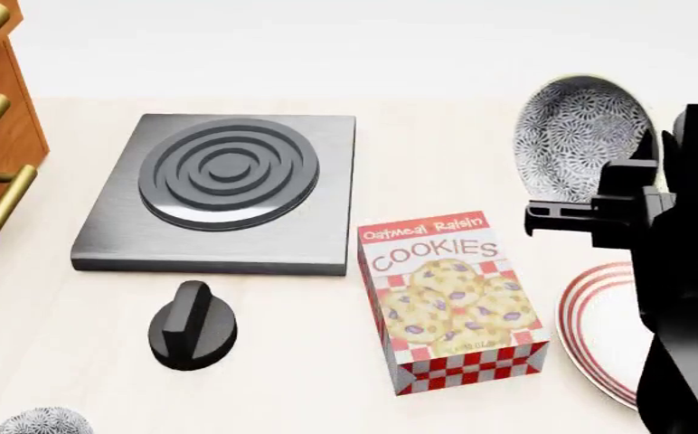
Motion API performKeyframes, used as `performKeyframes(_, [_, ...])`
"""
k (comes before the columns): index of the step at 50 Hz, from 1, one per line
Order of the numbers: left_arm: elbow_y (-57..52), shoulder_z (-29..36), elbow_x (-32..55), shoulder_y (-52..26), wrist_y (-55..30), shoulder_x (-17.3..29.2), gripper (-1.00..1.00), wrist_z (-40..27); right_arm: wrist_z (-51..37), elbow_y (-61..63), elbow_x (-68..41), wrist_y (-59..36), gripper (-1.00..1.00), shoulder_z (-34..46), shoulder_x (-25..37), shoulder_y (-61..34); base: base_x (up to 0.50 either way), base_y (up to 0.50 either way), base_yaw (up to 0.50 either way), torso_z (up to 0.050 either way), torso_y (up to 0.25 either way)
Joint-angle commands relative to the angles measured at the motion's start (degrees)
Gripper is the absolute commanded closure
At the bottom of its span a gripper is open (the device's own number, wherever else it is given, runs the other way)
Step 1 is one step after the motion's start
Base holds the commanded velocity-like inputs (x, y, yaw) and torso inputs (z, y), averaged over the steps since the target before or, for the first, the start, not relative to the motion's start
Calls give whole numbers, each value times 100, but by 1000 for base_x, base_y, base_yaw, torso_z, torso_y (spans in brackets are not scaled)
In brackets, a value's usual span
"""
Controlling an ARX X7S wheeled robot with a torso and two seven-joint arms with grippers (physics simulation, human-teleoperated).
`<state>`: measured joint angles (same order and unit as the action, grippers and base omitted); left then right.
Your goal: Pick the akita bowl from table center and place it on the plate.
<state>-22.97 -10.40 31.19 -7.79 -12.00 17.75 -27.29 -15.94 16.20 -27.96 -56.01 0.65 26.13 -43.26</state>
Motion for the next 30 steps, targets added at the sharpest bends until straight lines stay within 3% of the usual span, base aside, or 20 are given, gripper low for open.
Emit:
performKeyframes(1, [66, -83, -119, 42, 71, -131, -100, 137, 224, -366, -529, -440, 100, -988, -396, -172, 0, 0, 0, 0, 0])
performKeyframes(21, [68, -65, -93, 59, 103, -106, -100, 111, 101, -364, -587, -400, 100, -1161, -450, -102, 0, 0, 0, 0, 1])
performKeyframes(23, [78, -78, -89, 39, 103, -97, -100, 99, -60, -1367, -1071, -1506, 100, -1690, -491, -919, 0, 0, 0, 0, 0])
performKeyframes(25, [106, -74, -108, 19, 130, -107, -100, 92, -459, -2254, -1208, -1935, 100, -2409, -646, -1536, 0, 0, 0, 0, 0])
performKeyframes(30, [91, -54, -72, 26, 136, -117, -100, 101, -973, -3510, -955, -1805, 100, -3007, -619, -2182, 0, 0, 0, 0, 0])
